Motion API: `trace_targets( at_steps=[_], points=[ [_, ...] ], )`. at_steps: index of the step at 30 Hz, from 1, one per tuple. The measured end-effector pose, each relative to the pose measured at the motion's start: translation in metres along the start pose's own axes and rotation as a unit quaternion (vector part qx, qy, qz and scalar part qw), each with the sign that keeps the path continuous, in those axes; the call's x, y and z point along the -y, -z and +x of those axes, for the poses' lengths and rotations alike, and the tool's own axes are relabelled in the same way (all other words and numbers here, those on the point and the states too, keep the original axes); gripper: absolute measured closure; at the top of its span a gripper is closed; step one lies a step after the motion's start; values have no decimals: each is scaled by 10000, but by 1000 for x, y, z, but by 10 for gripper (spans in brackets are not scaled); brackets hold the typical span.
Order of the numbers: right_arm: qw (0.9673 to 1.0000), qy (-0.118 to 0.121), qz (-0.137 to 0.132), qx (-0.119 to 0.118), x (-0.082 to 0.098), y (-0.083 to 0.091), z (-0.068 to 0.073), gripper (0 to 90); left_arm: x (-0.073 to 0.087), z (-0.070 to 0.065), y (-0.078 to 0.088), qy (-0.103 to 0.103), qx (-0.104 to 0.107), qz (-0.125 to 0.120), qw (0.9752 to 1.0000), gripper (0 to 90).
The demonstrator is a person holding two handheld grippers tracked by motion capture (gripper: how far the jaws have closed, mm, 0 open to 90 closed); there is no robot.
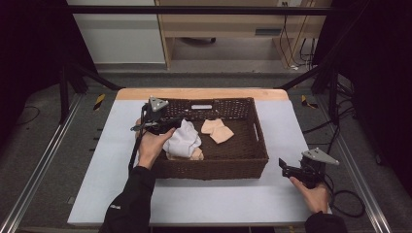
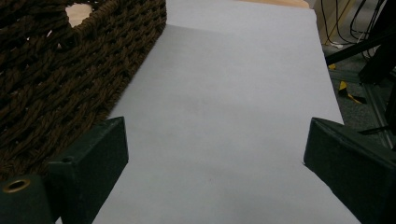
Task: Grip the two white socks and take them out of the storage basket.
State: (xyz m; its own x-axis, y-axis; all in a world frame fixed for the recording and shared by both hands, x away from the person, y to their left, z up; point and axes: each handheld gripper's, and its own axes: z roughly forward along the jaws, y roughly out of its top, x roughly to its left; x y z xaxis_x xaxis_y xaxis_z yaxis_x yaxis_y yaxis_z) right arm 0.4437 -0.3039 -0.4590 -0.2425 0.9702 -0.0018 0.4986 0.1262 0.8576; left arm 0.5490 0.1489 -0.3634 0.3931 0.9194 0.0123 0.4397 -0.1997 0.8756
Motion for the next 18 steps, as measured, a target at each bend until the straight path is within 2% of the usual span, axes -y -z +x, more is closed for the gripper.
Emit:
trace_targets(
  at_steps=[5, 8, 18],
  points=[
    [10000, 4, 12, -3, 0, 0, 1, 68, 5, 0, -8, -18, -17, 151, 9999, 393],
    [10000, 27, 26, -1, 0, 0, 1, 68, 11, 2, -16, -35, -21, 437, 9990, 421],
    [9999, 76, 66, 5, 1, -2, 1, 68, 28, 3, -25, -14, -3, 833, 9965, 450]
  ],
)
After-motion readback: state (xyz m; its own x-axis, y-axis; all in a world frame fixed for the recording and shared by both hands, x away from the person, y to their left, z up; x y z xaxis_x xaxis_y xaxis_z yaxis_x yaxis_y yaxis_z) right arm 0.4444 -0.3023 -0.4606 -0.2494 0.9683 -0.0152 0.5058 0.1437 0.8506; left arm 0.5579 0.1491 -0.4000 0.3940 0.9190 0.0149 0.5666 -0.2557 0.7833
